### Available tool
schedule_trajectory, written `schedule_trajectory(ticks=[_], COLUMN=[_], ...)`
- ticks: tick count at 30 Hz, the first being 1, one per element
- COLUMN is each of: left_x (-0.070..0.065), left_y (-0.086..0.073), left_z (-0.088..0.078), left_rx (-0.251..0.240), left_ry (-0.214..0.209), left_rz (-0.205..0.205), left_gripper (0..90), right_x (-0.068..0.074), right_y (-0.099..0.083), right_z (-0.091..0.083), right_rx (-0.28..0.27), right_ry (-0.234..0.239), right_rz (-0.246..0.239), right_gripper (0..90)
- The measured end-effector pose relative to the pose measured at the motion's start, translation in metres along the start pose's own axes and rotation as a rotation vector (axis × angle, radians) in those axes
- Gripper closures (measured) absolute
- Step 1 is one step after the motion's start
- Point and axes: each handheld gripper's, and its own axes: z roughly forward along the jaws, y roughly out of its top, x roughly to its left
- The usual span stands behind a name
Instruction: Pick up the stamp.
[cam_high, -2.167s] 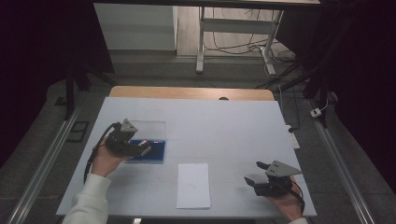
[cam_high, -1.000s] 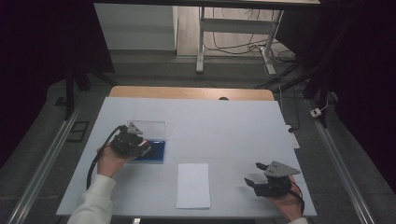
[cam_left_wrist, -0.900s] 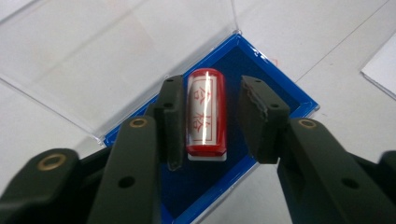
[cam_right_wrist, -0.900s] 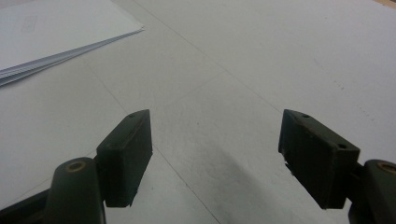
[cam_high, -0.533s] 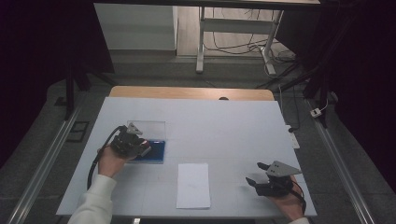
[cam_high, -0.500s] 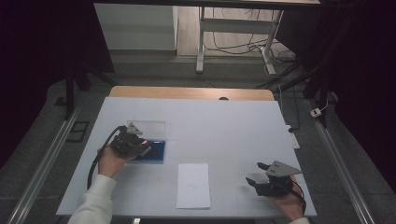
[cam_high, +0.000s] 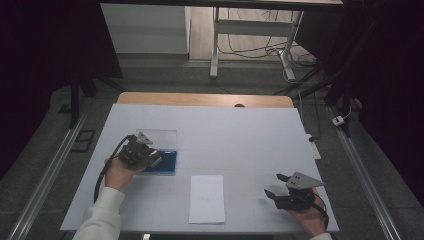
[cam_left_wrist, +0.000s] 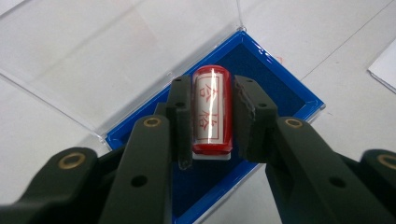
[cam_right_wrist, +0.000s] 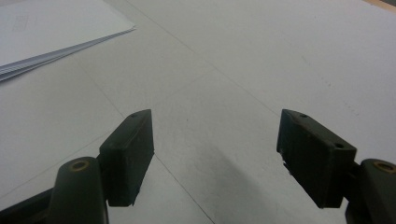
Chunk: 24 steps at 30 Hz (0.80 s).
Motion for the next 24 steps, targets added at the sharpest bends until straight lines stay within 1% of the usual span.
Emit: schedule_trajectory(ticks=[3, 7, 11, 19, 21, 24], left_x=[0.0005, -0.0015, -0.0007, -0.0014, -0.0011, -0.0009], left_y=[-0.0004, 0.0004, 0.0000, 0.0003, 0.0000, -0.0001], left_z=[0.0003, 0.0012, 0.0012, 0.0022, 0.0021, 0.0015], left_rx=[-0.003, 0.002, 0.003, 0.008, 0.007, 0.000], left_ry=[-0.002, 0.014, 0.008, 0.011, 0.006, -0.005], left_rz=[-0.006, 0.004, 0.003, 0.008, 0.003, 0.006], left_gripper=[69.5, 69.3, 68.8, 68.6, 69.3, 70.7], right_x=[0.0000, 0.0003, 0.0001, -0.0004, -0.0004, -0.0008], right_y=[-0.0001, -0.0001, 0.0002, -0.0001, -0.0001, -0.0002], right_z=[0.0000, 0.0006, -0.0001, -0.0002, -0.0003, -0.0003], right_rx=[0.000, -0.002, 0.000, 0.001, 0.001, 0.005], right_ry=[0.000, -0.001, -0.002, -0.004, -0.005, -0.006], right_rz=[-0.001, -0.002, -0.002, -0.002, -0.003, -0.005], right_gripper=[26.9, 26.9, 27.1, 27.5, 27.7, 27.8])
